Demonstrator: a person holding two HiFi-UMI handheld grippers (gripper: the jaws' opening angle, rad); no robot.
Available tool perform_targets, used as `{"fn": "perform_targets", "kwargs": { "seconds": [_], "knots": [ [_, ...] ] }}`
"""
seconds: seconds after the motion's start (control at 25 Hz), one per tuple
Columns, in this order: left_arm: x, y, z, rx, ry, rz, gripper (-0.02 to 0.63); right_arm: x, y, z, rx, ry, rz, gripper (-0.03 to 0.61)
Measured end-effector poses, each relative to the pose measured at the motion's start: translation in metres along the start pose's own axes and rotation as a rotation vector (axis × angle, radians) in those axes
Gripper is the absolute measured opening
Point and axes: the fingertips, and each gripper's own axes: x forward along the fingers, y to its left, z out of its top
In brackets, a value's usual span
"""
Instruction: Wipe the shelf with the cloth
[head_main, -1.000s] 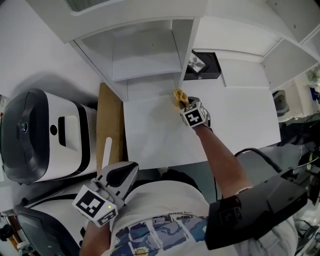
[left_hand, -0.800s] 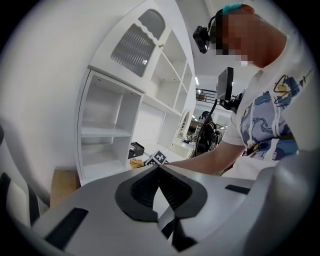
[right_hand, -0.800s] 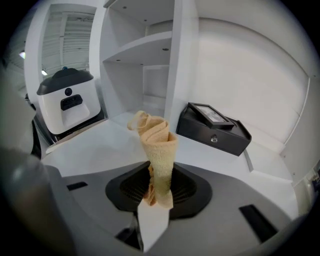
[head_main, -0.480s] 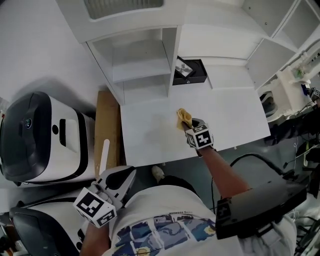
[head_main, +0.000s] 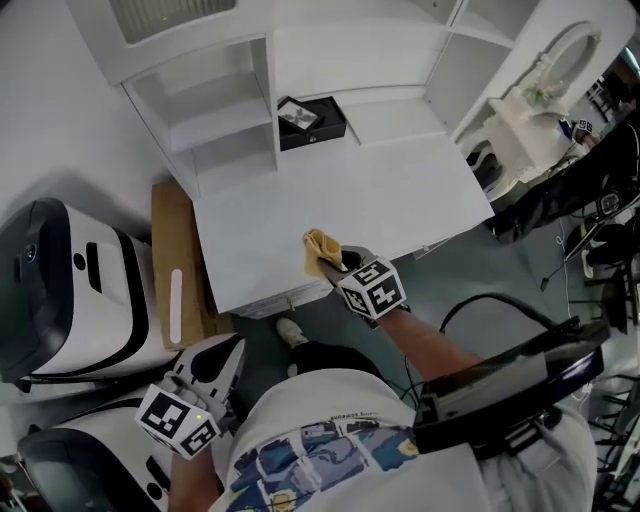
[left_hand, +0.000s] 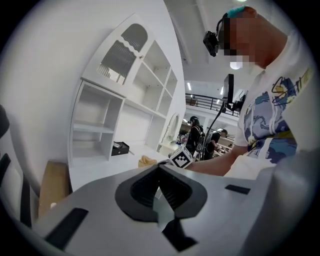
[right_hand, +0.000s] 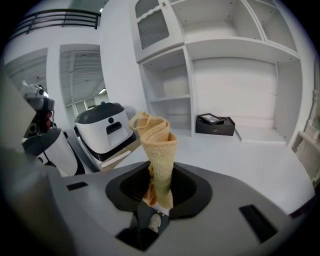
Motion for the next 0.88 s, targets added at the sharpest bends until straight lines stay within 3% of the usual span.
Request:
{"fn": "perform_targets", "kwargs": {
  "seconds": [0.36, 0.64, 0.88],
  "knots": [
    [0.006, -0.061, -0.044, -0.013, 0.011, -0.072, 0.012, -0.078, 0.046, -0.027, -0.019, -0.050, 0.051, 0.115],
    [0.016, -0.083, -0.055, -0.004, 0.020, -0.042, 0.012, -0.115, 0.058, -0.029, -0.078, -0.091, 0.119, 0.115],
    [0.056, -0.106, -0.042, -0.019, 0.016, 0.005, 0.012, -0.143, 0.031, -0.025, -0.132, -0.093, 0.173, 0.115]
  ]
}}
